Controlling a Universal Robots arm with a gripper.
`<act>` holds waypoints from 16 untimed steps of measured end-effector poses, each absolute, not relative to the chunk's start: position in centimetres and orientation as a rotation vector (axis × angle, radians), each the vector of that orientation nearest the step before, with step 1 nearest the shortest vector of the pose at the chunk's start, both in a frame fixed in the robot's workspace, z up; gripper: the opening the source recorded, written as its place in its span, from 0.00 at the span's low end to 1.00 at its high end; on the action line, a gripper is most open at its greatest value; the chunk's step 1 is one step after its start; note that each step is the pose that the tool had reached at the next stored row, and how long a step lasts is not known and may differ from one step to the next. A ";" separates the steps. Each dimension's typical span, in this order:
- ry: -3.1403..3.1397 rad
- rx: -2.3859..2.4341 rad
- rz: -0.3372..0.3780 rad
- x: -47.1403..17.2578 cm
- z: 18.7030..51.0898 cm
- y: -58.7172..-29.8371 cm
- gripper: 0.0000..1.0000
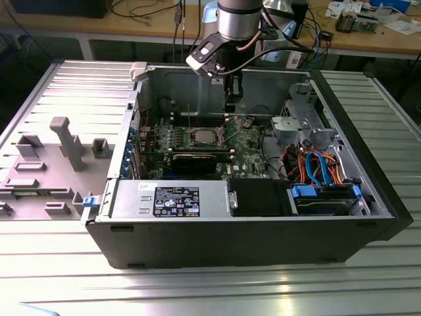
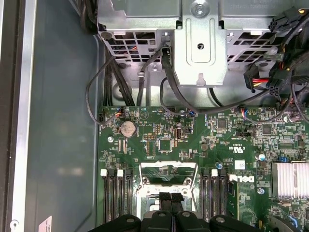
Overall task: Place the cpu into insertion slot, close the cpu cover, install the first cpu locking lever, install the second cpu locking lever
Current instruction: 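Close the cpu cover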
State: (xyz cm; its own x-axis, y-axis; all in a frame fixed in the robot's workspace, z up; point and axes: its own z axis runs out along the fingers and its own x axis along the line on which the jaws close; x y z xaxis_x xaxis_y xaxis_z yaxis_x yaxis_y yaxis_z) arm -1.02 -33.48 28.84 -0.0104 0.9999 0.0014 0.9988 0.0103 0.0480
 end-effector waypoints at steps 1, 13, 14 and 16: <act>2.209 2.186 0.055 -1.0 28.8 -33.5 0.11; 2.209 2.187 0.055 -0.4 28.8 -33.5 0.11; 2.209 2.186 0.055 -0.3 28.8 -33.5 0.11; 2.209 2.186 0.055 -0.1 28.8 -33.5 0.11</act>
